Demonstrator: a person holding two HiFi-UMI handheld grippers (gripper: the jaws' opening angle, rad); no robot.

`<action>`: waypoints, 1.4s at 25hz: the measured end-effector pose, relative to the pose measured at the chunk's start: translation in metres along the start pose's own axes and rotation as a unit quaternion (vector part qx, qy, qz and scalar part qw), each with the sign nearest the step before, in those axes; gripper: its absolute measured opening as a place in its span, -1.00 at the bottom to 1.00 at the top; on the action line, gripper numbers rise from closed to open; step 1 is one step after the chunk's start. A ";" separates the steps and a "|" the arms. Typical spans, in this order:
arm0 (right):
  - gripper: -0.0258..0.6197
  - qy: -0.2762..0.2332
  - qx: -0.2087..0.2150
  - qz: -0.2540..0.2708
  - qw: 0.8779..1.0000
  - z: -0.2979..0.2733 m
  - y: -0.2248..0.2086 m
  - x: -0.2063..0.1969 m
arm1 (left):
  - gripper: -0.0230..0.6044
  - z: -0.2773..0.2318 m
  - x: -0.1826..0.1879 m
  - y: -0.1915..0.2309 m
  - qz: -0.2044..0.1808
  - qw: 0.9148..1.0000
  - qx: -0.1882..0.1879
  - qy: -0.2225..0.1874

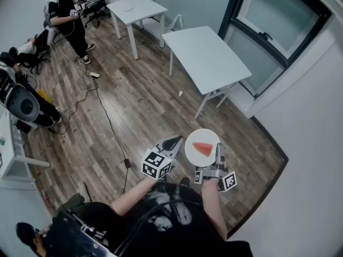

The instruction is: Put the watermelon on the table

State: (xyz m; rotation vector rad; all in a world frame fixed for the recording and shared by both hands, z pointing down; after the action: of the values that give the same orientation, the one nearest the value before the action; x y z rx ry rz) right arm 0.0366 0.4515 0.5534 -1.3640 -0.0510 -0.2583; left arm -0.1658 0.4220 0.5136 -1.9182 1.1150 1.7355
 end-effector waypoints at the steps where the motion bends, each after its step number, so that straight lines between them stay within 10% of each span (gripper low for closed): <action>1: -0.81 0.001 0.001 -0.003 1.000 -0.001 -0.001 -0.005 | -0.92 0.004 0.001 0.004 0.001 1.000 0.001 -0.003; 16: -0.81 -0.011 -0.029 0.001 1.000 -0.016 -0.028 -0.018 | -0.92 -0.009 -0.009 0.045 0.039 0.999 -0.013 0.002; 35: -0.82 0.026 -0.019 -0.030 0.999 -0.191 -0.048 0.097 | -0.92 -0.206 0.041 0.077 0.029 0.999 -0.005 0.014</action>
State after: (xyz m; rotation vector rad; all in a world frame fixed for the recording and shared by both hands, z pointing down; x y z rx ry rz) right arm 0.0994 0.2426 0.5772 -1.3949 -0.0435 -0.3457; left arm -0.0812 0.2164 0.5382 -1.9389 1.1868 1.7523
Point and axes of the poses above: the fingertips, and each gripper's own axes: z backward along the fingers, y to its left, x out of its top, the point moved 4 cm from there along z, backward along the fingers, and after that the axes turned 1 degree about -y, right-handed, at the moved point
